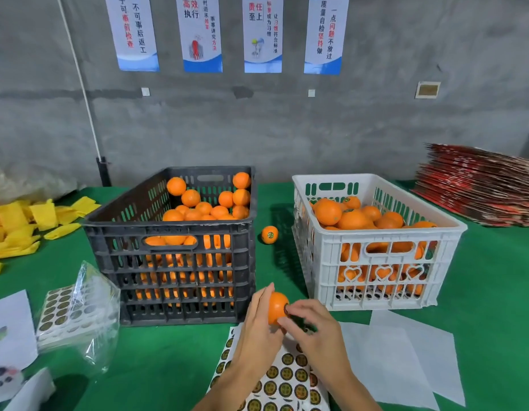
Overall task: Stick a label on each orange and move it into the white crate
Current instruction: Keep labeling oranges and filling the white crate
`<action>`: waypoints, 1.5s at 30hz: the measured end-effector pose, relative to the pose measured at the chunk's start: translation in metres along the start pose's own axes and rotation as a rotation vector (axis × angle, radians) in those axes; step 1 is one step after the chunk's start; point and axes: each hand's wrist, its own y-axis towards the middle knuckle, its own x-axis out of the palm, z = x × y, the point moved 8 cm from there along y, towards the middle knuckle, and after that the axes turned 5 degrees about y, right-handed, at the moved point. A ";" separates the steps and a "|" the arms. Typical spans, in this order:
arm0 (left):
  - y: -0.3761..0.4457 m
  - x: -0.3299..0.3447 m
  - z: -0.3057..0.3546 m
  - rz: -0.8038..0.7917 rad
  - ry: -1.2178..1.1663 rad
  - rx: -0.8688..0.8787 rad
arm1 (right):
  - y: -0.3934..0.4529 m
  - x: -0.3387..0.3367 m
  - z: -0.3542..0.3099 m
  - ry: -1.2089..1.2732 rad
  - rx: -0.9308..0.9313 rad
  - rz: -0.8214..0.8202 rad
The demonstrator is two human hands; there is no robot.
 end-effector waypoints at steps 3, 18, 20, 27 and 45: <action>0.007 -0.008 0.010 0.023 0.021 0.073 | -0.004 0.002 -0.018 -0.216 -0.128 -0.010; 0.175 -0.013 0.225 -0.022 0.075 0.394 | 0.132 -0.124 -0.120 -0.314 -0.210 0.343; 0.188 0.004 0.239 -0.090 0.297 0.464 | 0.137 -0.138 -0.120 -0.373 -0.158 0.389; 0.241 -0.065 0.193 0.002 0.739 0.481 | 0.159 -0.100 -0.128 -0.177 -0.186 0.201; 0.245 -0.155 -0.027 -0.711 0.974 -0.489 | 0.274 0.155 -0.138 -0.046 0.108 -0.410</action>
